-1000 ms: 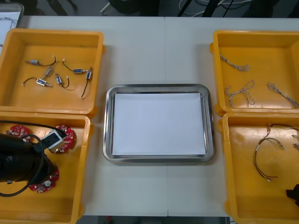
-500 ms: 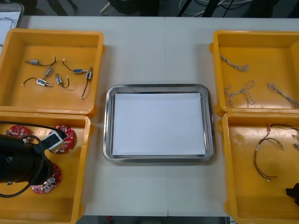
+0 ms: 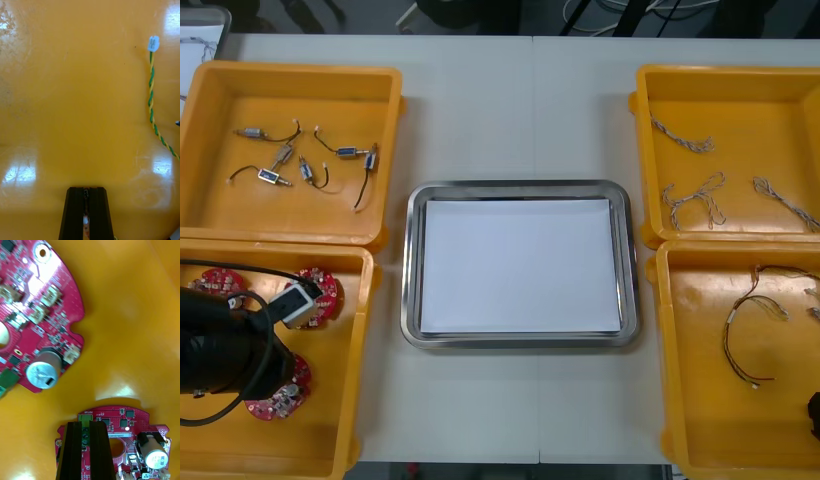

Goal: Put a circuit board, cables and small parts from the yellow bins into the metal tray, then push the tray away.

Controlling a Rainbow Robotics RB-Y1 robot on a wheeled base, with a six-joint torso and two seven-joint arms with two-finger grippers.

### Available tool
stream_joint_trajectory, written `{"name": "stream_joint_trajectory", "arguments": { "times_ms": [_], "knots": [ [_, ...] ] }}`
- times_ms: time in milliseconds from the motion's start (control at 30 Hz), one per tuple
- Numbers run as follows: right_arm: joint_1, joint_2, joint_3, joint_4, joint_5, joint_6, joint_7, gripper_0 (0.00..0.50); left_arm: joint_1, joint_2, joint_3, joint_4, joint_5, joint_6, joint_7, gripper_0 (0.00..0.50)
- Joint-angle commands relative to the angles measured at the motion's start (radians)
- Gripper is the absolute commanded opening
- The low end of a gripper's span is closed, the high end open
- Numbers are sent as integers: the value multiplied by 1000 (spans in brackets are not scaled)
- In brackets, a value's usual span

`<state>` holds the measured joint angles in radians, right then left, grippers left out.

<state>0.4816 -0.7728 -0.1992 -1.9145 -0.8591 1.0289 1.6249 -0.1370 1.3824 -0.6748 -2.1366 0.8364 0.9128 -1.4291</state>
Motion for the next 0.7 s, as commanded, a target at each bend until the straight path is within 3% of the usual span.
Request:
{"name": "stream_joint_trajectory", "arguments": {
  "times_ms": [33, 233, 700],
  "knots": [
    [29, -23, 27, 6, -8, -24, 41, 0, -10, 56, 89, -72, 72, 109, -126, 0],
    [29, -26, 14, -24, -15, -13, 41, 0, -10, 12, 218, -118, 139, 275, -122, 0],
    [17, -72, 0, -126, -41, 54, 6, 0, -18, -181, 428, -194, 153, 554, -80, 0]
  ]
}}
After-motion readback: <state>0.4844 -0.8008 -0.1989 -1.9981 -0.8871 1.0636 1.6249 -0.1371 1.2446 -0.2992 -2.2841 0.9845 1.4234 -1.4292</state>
